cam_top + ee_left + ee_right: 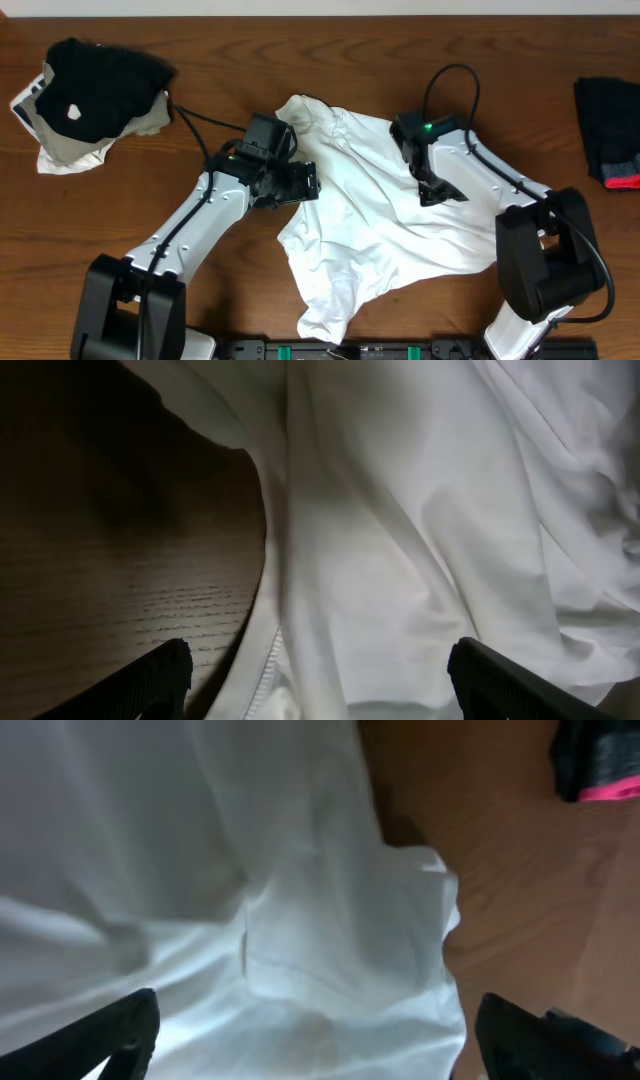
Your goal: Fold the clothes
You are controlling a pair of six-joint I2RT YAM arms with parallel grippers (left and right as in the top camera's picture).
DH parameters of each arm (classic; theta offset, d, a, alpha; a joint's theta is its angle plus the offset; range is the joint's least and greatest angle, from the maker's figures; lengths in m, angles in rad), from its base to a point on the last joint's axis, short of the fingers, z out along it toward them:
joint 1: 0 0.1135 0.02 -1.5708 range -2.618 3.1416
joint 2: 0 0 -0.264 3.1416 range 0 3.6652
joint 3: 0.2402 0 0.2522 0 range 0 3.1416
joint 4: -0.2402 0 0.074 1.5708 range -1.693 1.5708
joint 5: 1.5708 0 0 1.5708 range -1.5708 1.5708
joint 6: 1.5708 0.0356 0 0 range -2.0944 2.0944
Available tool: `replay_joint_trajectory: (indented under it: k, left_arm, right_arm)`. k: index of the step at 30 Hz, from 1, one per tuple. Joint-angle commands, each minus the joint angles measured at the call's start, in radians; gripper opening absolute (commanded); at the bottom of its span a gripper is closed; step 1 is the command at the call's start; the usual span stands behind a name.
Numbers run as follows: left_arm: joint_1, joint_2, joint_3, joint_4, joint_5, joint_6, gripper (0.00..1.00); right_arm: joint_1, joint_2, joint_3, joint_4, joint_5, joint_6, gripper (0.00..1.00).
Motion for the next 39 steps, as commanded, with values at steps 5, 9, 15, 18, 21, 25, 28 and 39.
replay_joint_trajectory:
  k: [5,9,15,18,21,25,28,39]
  left_arm:
    - [0.004,0.002,-0.011,-0.005,-0.013,0.007,0.84]
    - [0.004,0.002,-0.021,-0.027,-0.013,0.048,0.84]
    - [0.004,0.002,-0.021,-0.038,-0.013,0.055,0.84]
    - [0.004,0.002,-0.021,-0.038,-0.013,0.055,0.84]
    - [0.004,0.002,-0.021,-0.038,-0.013,0.055,0.84]
    - [0.004,0.002,-0.021,-0.042,-0.013,0.055,0.84]
    - [0.004,0.002,-0.021,-0.046,-0.013,0.055,0.84]
    - [0.004,0.002,-0.021,-0.045,-0.013,0.055,0.84]
  right_arm:
    - [-0.030,-0.005,-0.040,0.066,0.093,0.099,0.94]
    - [-0.031,-0.005,-0.103,0.131,0.132,0.097,0.92]
    - [-0.031,-0.005,-0.208,0.264,0.146,0.038,0.93]
    - [-0.031,-0.005,-0.223,0.291,0.154,0.037,0.93]
    - [-0.038,-0.005,-0.223,0.320,0.161,0.026,0.91]
    - [-0.064,-0.005,-0.223,0.365,0.168,-0.023,0.73]
    - [-0.089,-0.005,-0.223,0.379,0.172,-0.027,0.38]
    - [-0.160,-0.005,-0.190,0.440,0.164,-0.055,0.01]
